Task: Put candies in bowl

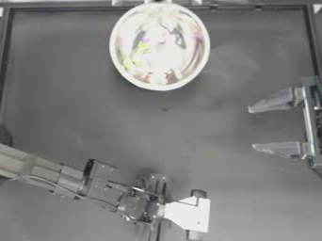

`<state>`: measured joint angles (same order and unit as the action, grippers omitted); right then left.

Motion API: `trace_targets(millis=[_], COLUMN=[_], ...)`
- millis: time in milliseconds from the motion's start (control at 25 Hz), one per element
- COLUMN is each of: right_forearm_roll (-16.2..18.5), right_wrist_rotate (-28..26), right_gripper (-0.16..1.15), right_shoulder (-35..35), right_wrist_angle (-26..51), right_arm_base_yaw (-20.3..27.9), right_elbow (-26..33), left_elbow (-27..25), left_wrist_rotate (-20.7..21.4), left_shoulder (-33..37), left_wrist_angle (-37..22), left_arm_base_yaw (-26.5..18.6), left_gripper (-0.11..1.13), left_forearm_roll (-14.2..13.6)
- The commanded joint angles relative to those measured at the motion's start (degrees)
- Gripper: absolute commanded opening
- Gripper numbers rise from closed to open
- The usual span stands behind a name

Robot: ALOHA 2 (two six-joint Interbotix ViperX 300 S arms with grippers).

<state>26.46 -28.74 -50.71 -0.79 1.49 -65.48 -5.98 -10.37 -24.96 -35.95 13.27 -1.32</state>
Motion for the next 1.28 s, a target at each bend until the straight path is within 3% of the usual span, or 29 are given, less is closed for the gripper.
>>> trace_targets(millis=[40,360,720,840,1080,1280], right_forearm_roll=[-0.18,-0.18,-0.62,-0.62,-0.62,-0.62], right_wrist_rotate=[-0.09,-0.26,-0.26,-0.26,-0.26,-0.26], right_gripper=[0.99,0.99,0.99,0.99,0.99,0.99], right_shoulder=[0.26,0.26,0.26,0.26,0.26,0.35], right_wrist_angle=[-0.44,-0.53,-1.32,-1.23,-1.32,-1.32], right_arm_base_yaw=[0.0,0.0,0.0,0.0,0.0,0.0], right_elbow=[0.62,0.53,0.44,0.44,0.44,0.7], left_elbow=[1.41,-0.18,-6.06,-8.88,-14.06,-17.67], left_wrist_rotate=[0.0,0.18,-0.09,-0.18,0.0,0.53], left_shoulder=[2.2,6.68,17.31,21.09,28.48,32.43], left_wrist_angle=[0.09,-2.99,-1.49,-0.18,3.96,8.09], left_arm_base_yaw=[-0.09,-1.41,-5.36,-7.47,-13.36,-20.83], left_gripper=[0.45,0.45,0.44,0.44,0.44,0.44], left_forearm_roll=[0.09,-1.41,-6.59,-9.58,-12.92,-15.64])
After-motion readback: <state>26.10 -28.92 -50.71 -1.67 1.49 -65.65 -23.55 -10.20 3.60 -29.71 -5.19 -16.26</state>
